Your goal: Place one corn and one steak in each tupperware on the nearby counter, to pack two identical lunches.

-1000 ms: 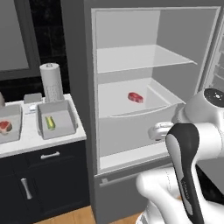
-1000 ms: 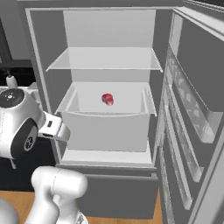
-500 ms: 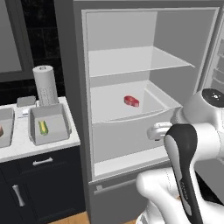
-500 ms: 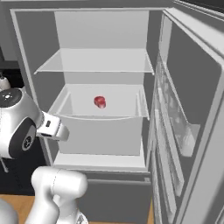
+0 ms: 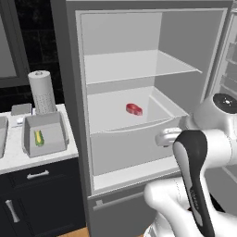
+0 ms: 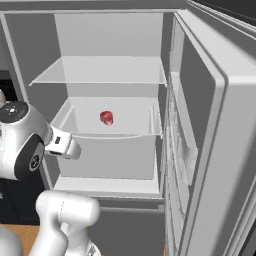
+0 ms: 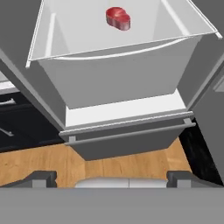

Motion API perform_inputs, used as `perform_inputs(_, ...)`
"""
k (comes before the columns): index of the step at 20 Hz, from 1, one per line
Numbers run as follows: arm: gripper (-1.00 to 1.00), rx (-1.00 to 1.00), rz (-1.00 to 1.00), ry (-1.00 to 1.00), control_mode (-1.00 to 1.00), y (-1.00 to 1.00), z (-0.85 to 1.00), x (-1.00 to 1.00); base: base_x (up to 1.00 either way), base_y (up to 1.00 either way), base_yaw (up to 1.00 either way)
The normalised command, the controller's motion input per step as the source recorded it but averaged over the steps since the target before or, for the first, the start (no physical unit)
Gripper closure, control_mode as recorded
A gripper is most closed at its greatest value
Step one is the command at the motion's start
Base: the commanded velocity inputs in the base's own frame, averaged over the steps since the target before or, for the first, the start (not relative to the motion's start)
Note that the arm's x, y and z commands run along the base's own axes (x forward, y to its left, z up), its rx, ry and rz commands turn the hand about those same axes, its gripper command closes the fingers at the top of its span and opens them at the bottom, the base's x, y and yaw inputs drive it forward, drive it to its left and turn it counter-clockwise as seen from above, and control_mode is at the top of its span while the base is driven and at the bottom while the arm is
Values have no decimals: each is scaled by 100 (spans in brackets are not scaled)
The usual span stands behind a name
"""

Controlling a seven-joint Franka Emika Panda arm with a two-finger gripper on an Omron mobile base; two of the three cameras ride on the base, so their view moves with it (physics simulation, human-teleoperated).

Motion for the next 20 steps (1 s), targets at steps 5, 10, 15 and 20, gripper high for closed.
perform_inputs(5,-100,0,0,-20,-100,0,-30,76,0,0,0)
perform_inputs(10,-100,0,0,-7,-100,-5,-33,96,0,0,0)
perform_inputs(15,-100,0,1,-1,-100,-10,-8,79,0,0,0)
perform_inputs(20,-100,0,7,0,-100,-17,1,49,0,0,0)
